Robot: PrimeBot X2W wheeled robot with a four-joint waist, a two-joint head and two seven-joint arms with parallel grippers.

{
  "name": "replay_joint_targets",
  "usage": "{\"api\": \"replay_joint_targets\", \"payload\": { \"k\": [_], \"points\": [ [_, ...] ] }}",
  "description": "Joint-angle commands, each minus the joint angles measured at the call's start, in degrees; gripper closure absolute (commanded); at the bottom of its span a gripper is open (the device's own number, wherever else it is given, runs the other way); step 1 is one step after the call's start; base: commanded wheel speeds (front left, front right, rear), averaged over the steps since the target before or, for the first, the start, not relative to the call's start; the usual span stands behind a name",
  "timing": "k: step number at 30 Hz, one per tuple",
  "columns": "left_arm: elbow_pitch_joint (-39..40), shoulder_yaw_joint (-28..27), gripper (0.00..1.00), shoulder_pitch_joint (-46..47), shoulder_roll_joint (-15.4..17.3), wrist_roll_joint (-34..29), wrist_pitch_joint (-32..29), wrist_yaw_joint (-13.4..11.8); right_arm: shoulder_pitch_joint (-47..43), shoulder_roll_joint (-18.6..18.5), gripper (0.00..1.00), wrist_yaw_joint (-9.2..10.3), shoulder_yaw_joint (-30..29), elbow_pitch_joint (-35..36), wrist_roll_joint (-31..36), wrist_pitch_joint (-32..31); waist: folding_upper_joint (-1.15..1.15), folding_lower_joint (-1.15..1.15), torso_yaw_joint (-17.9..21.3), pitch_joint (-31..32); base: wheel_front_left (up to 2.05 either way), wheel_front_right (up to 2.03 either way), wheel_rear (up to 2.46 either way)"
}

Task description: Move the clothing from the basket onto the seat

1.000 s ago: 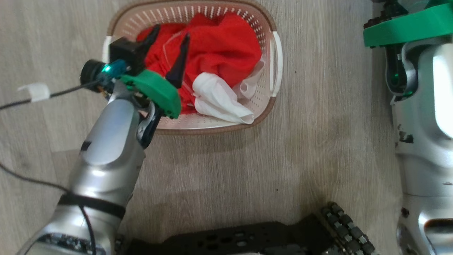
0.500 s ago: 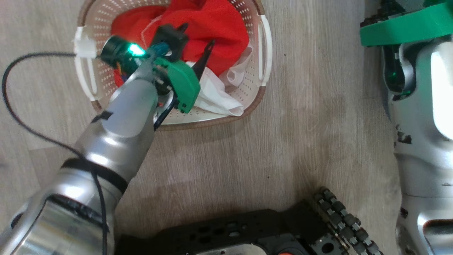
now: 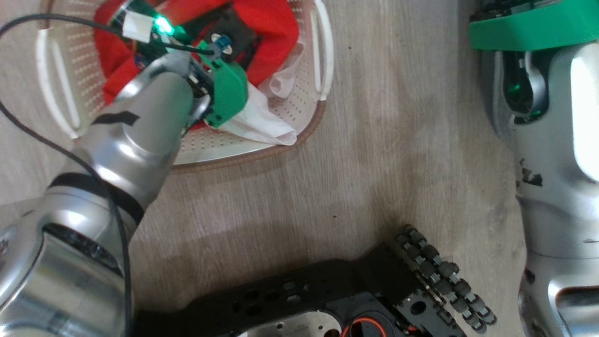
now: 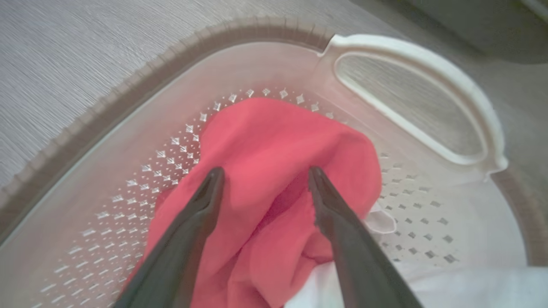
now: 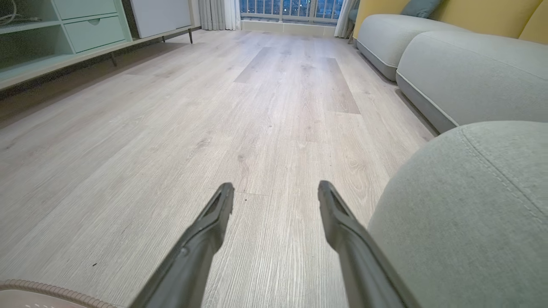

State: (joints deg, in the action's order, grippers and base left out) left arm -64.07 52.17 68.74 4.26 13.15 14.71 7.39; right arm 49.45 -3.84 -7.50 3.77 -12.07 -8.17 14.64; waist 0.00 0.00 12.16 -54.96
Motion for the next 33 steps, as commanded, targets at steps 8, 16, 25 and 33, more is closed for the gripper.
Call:
{"api": "replay_joint_targets", "payload": {
  "k": [8,16,25,33],
  "points": [
    [-2.51,2.24,0.00,1.22,0.65,-3.11,0.29,-0.96,-3.64,0.95,0.00,0.01,0.05,4.05,-1.34,0.36,0.00,0.00,2.22,-1.05,0.00,0.00,0.00],
    [-4.73,3.64,0.13,0.41,0.16,-3.29,0.29,-0.66,-4.48,0.96,0.00,0.01,0.22,6.06,-1.95,0.36,0.00,0.00,3.10,-1.08,0.00,0.00,0.00],
    [-4.61,3.12,1.00,-0.22,0.12,-0.68,0.29,-0.09,-3.07,0.96,0.00,0.01,0.45,5.74,-2.59,0.36,0.00,0.00,3.11,-0.31,0.00,0.00,0.00],
    [-0.21,-0.65,1.00,-2.27,1.88,2.81,0.29,-0.02,-1.18,0.96,0.00,0.01,0.80,4.40,-2.93,0.36,0.00,0.00,2.43,2.98,0.00,0.00,0.00]
  ]
}}
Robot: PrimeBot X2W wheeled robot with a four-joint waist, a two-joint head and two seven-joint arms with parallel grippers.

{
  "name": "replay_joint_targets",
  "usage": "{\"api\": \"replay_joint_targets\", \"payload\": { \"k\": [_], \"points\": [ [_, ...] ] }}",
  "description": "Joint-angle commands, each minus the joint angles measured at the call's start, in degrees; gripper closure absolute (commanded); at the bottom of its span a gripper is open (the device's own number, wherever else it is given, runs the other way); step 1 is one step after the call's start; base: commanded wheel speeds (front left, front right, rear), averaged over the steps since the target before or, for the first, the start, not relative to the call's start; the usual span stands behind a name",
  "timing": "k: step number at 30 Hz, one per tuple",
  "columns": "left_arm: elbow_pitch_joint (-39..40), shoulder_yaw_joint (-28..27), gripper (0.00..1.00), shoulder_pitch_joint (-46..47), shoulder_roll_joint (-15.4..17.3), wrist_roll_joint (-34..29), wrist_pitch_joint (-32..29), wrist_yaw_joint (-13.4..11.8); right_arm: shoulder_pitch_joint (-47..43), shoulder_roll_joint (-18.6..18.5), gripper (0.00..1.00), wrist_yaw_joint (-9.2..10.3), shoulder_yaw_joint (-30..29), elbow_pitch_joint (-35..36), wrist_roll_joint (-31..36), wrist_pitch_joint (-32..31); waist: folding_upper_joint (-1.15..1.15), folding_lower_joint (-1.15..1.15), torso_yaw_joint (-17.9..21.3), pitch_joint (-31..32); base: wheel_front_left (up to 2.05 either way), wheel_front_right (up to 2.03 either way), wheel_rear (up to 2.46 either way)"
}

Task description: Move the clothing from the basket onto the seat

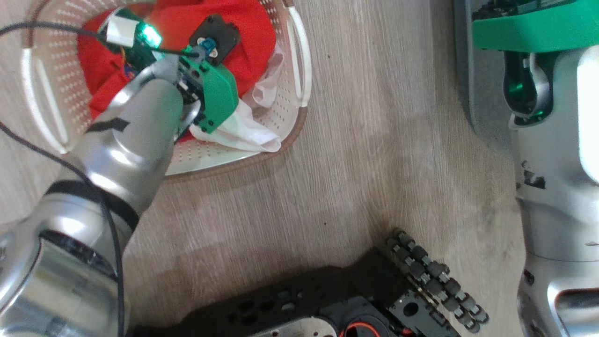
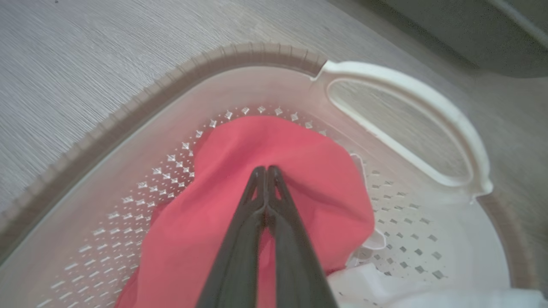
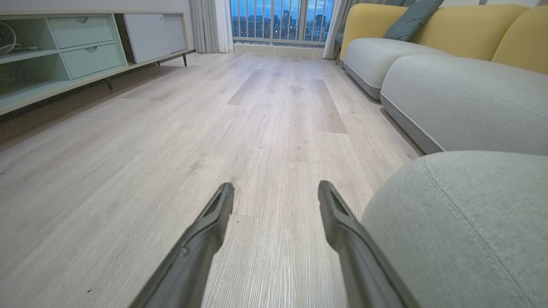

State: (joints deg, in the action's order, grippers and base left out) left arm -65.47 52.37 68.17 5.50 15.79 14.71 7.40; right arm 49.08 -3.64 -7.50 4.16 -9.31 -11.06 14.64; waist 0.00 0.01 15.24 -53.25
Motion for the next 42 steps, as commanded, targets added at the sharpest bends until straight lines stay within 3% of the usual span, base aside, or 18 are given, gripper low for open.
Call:
{"api": "replay_joint_targets", "payload": {
  "k": [1,11,21,34,42],
  "points": [
    [1.78,-1.35,1.00,-2.45,0.67,0.60,0.29,-0.03,-0.75,0.76,0.00,0.01,0.32,1.29,0.07,0.36,0.00,-0.01,-1.02,2.19,0.00,0.00,0.00],
    [7.77,-7.30,1.00,-9.91,0.36,4.27,0.29,0.02,-2.19,0.68,0.00,0.01,0.66,-3.48,1.96,0.36,0.00,-0.01,-5.45,13.42,0.00,0.00,0.00],
    [15.29,-17.23,1.00,-17.53,0.60,6.50,0.29,0.02,-4.52,-1.09,0.00,0.01,2.68,-8.62,0.81,0.36,0.00,-0.01,-9.52,24.37,0.00,0.00,0.00],
    [25.17,-30.27,1.00,-26.84,-0.38,4.34,0.29,0.03,-11.04,-2.79,0.00,0.01,4.76,-14.04,-1.67,0.36,0.00,-0.01,-12.78,38.04,0.00,0.00,0.00],
    [28.91,-33.57,1.00,-28.08,-0.99,2.61,0.29,0.06,-14.03,-3.10,0.00,0.01,5.64,-16.04,-3.09,0.36,0.00,-0.01,-13.62,42.93,0.00,0.00,0.00]
  ]
}}
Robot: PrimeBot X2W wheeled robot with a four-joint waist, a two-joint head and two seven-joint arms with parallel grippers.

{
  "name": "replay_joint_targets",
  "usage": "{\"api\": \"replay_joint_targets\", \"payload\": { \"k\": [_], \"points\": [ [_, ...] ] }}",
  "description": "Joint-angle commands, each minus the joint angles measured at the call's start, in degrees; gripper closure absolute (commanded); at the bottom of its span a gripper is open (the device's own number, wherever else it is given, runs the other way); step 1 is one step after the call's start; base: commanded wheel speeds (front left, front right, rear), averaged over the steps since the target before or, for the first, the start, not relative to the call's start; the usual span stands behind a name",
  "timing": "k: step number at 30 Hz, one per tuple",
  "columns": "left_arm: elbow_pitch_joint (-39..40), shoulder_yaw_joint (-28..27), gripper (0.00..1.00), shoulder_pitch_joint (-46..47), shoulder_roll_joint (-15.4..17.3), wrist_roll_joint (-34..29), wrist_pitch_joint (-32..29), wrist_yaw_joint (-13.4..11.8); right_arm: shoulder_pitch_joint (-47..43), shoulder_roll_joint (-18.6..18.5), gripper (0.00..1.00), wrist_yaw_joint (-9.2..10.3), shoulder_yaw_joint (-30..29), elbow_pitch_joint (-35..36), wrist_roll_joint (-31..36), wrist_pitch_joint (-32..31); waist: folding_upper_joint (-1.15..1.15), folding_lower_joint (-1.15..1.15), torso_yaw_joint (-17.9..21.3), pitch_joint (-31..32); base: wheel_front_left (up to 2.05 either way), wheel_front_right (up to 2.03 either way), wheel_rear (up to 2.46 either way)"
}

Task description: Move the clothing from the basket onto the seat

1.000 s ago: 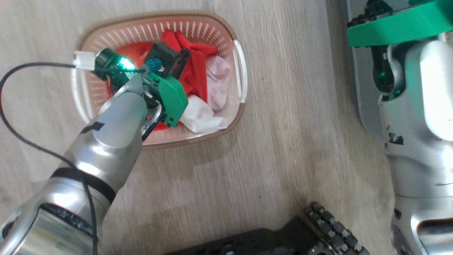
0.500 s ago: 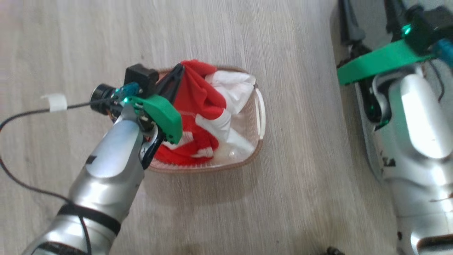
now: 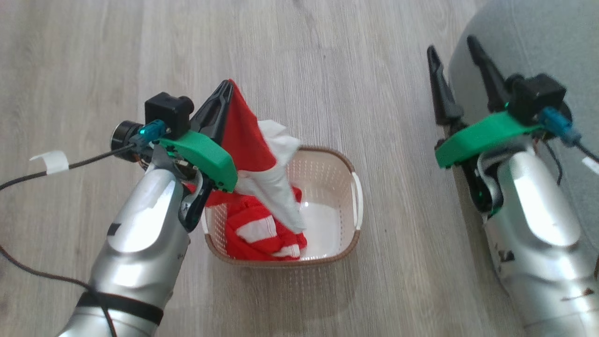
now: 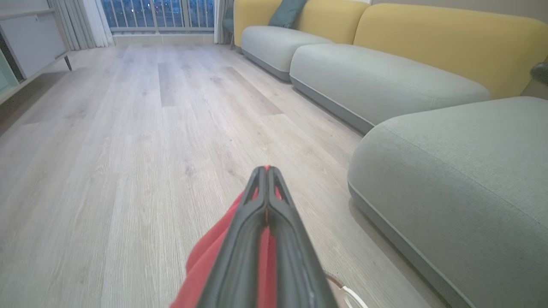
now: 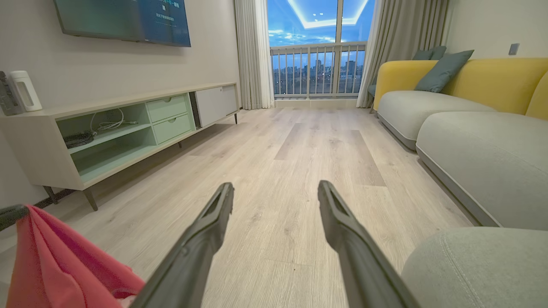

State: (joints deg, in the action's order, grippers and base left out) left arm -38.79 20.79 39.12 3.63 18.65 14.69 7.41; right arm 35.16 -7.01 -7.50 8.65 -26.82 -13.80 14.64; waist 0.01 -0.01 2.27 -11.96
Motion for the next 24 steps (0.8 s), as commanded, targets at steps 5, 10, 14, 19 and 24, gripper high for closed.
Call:
{"api": "replay_joint_targets", "payload": {
  "k": [5,10,14,19,24],
  "points": [
    [5.05,-2.13,1.00,0.86,0.58,-0.76,0.30,0.06,-3.06,0.49,0.00,0.01,1.15,0.32,-1.18,0.36,-0.01,0.01,-1.12,4.74,0.00,0.00,0.00],
    [8.22,-1.76,1.00,1.74,0.51,-0.84,0.30,0.07,-5.74,0.83,0.00,0.01,0.90,-0.30,-1.47,0.36,-0.01,0.01,-1.30,6.63,0.00,0.00,0.00],
    [10.48,-1.54,1.00,2.45,0.52,-0.74,0.30,0.07,-6.96,0.83,0.00,0.01,0.90,-0.59,-1.69,0.36,-0.01,0.01,-1.31,7.34,0.00,0.00,0.00],
    [12.99,-0.93,1.00,3.78,0.40,-0.93,0.30,0.07,-7.70,0.59,0.00,0.01,0.83,-0.74,-1.96,0.36,-0.01,0.01,-1.36,7.82,0.00,0.00,0.00],
    [14.60,-0.34,1.00,5.24,0.21,-0.92,0.30,0.07,-7.05,0.87,0.00,0.01,2.39,-0.25,-2.30,0.36,-0.01,0.01,-1.51,7.72,0.00,0.00,0.00]
  ]
}}
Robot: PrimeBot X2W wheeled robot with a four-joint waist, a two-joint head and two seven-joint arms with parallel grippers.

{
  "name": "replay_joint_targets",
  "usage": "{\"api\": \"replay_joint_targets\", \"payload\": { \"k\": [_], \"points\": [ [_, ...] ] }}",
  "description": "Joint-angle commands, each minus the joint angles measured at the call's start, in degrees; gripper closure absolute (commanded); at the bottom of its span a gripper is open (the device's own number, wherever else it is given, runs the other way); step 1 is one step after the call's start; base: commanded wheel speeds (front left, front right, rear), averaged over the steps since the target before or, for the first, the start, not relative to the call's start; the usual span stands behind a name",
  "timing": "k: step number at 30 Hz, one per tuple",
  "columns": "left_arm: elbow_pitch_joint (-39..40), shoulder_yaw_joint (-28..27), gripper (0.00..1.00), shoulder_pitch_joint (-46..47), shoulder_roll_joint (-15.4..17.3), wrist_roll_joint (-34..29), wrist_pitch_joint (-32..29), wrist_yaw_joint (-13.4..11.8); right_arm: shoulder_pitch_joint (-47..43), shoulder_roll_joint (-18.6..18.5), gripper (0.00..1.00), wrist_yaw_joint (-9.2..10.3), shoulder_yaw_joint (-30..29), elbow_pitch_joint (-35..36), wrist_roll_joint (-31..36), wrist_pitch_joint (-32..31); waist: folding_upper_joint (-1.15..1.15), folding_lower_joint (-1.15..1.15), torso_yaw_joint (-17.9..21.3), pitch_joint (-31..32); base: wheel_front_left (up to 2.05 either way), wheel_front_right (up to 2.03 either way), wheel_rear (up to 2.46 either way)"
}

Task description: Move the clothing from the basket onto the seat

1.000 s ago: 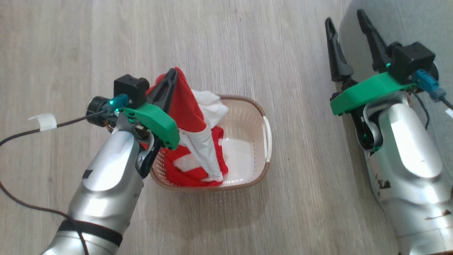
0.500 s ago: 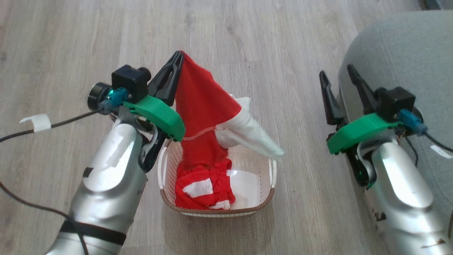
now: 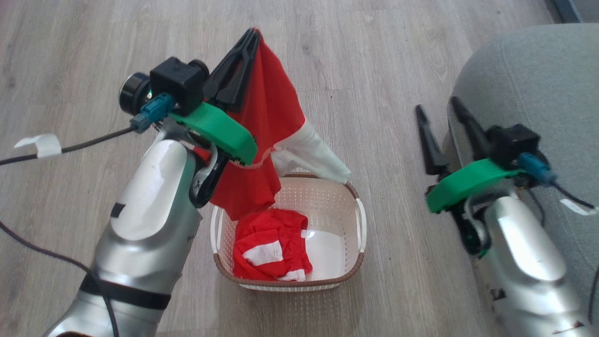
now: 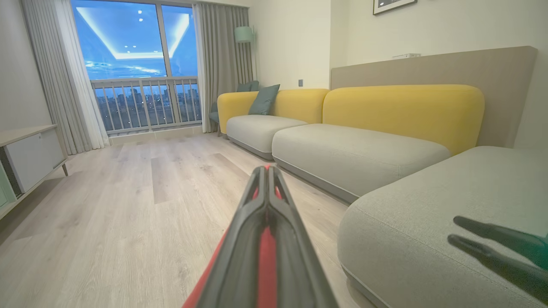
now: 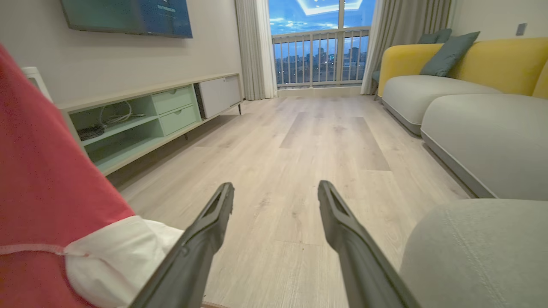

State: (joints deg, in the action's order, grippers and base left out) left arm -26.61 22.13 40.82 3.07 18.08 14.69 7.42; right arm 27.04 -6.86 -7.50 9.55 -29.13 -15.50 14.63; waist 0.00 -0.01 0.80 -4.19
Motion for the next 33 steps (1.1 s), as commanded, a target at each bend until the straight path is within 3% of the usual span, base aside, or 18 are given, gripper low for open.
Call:
{"api": "replay_joint_targets", "payload": {
  "k": [1,8,9,15,20,26,30,33],
  "points": [
    [2.64,-1.58,1.00,3.75,0.74,-0.27,0.30,0.06,1.49,0.79,0.00,0.01,2.91,2.44,-1.14,0.37,0.00,0.01,-0.10,-0.12,0.00,0.00,0.00],
    [3.72,-0.63,1.00,4.35,0.56,-0.08,0.30,0.06,8.60,-2.03,0.00,0.01,20.23,4.71,-7.48,0.37,0.00,0.01,-0.71,-0.77,0.00,0.00,0.00],
    [4.04,-0.09,1.00,4.33,0.47,0.11,0.30,0.06,11.34,-2.92,0.00,0.01,25.15,3.79,-9.91,0.37,0.00,0.01,-1.00,-0.87,0.00,0.00,0.00],
    [5.69,2.58,1.00,4.50,0.16,1.05,0.31,0.06,19.08,-3.74,0.00,0.01,35.94,1.42,-15.35,0.37,0.00,0.01,-2.42,-1.25,0.00,0.00,0.00],
    [7.05,5.10,1.00,4.71,-0.01,1.86,0.31,0.06,21.86,-3.40,0.00,0.01,37.26,1.33,-15.26,0.37,0.00,0.01,-3.56,-1.39,0.00,0.00,0.00],
    [8.06,7.41,1.00,4.71,-0.13,2.82,0.31,0.06,20.69,-2.25,0.00,0.01,32.72,2.09,-11.16,0.37,0.00,0.01,-4.88,-1.59,0.00,0.00,0.00],
    [8.57,8.64,1.00,4.83,-0.15,3.42,0.31,0.06,19.79,-1.37,0.00,0.01,32.22,-0.46,-10.05,0.37,0.00,0.01,-5.49,-1.81,0.00,0.00,0.00],
    [8.91,9.73,1.00,5.06,-0.17,3.91,0.31,0.06,19.93,-0.36,0.00,0.01,35.06,-4.51,-12.46,0.37,0.00,0.01,-5.98,-1.95,0.00,0.00,0.00]
  ]
}}
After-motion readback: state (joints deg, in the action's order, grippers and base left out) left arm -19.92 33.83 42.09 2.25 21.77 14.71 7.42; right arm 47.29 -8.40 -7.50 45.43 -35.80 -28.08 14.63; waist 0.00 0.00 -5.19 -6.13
